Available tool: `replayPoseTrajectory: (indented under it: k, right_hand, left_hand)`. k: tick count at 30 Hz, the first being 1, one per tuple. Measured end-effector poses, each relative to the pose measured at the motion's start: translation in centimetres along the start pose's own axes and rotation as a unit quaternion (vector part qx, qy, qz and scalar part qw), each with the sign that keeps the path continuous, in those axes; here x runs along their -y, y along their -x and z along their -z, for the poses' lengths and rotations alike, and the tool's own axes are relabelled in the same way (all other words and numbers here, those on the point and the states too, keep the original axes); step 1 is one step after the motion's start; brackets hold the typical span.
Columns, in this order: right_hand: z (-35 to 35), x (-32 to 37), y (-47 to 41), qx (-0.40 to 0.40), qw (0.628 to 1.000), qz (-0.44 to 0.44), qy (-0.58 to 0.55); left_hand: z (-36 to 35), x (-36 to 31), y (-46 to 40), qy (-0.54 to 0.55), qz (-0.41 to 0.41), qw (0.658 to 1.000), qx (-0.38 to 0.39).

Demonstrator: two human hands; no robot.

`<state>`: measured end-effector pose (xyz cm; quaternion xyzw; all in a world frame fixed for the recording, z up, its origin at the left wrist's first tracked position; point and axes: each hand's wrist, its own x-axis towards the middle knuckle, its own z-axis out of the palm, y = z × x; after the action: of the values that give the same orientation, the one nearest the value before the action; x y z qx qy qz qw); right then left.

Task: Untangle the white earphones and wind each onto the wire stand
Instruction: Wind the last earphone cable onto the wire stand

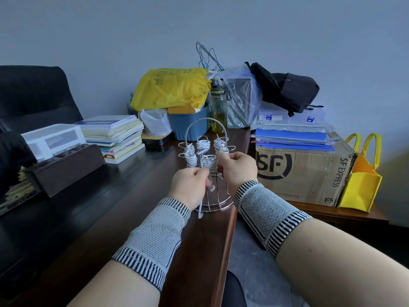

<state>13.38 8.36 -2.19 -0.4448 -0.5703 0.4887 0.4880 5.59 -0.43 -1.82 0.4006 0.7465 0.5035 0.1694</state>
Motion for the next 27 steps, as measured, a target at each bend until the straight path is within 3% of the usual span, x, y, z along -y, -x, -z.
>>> replayPoseTrajectory:
  k: [4,11,23,25,27]
  right_hand:
    - [0.3,-0.8,0.5,0.029,0.999,0.033,-0.021]
    - [1.3,-0.9,1.3,0.127,0.991,0.035,-0.035]
    - [0.8,1.5,1.3,0.141,0.989,-0.009,0.047]
    - [0.7,1.8,1.3,0.139,0.988,-0.006,0.072]
    - [0.9,1.7,1.3,0.137,0.988,-0.006,0.075]
  left_hand:
    - [-0.3,0.0,0.4,-0.137,-0.091,0.986,0.026]
    - [-0.7,0.0,1.2,-0.270,-0.130,0.954,0.031]
    - [-1.2,0.2,1.2,-0.313,-0.163,0.935,0.039]
    - [-1.4,0.7,1.2,-0.281,-0.171,0.944,0.032]
    - [-1.1,1.1,1.1,-0.204,-0.135,0.969,-0.029]
